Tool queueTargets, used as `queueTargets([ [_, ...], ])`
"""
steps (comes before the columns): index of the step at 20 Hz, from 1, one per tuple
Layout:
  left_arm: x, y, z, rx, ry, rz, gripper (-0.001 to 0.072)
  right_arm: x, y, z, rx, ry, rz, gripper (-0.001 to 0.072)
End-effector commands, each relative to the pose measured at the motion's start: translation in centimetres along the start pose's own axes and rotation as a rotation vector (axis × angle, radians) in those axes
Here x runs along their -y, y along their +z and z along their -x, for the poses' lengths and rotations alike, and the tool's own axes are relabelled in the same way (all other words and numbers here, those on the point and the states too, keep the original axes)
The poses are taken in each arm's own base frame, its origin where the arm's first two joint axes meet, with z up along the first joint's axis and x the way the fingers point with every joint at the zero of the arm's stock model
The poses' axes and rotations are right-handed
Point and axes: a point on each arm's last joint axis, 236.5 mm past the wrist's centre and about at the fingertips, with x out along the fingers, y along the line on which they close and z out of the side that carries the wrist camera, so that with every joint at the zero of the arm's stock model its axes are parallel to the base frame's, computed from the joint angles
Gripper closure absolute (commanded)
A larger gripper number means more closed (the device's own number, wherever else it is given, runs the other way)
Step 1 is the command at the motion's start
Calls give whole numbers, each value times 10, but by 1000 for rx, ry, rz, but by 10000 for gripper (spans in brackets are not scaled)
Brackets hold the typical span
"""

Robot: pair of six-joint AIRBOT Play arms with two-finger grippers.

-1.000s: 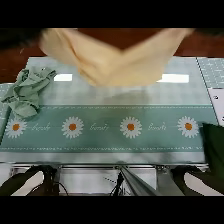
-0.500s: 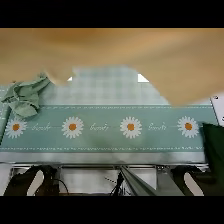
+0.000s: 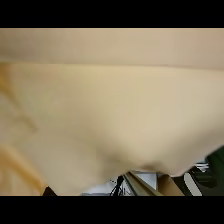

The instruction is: Fold the shirts.

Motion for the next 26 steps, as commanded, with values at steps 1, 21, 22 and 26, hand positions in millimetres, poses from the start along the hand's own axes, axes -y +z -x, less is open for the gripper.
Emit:
queueTargets([
  [1,-7,-73,-70,-169,-149,175,670,-2,-45,-64,-147,37,-43,696],
  [21,-45,-301,-379,-538,-215,646,114,6,-244,-457,-622,164,-490,57],
  [22,-44,-304,-375,-560,-225,642,3,11,-252,-451,-663,174,-496,70],
  [26,-70,-301,-326,-719,-305,724,6,43,-294,-363,-1010,228,-420,85],
])
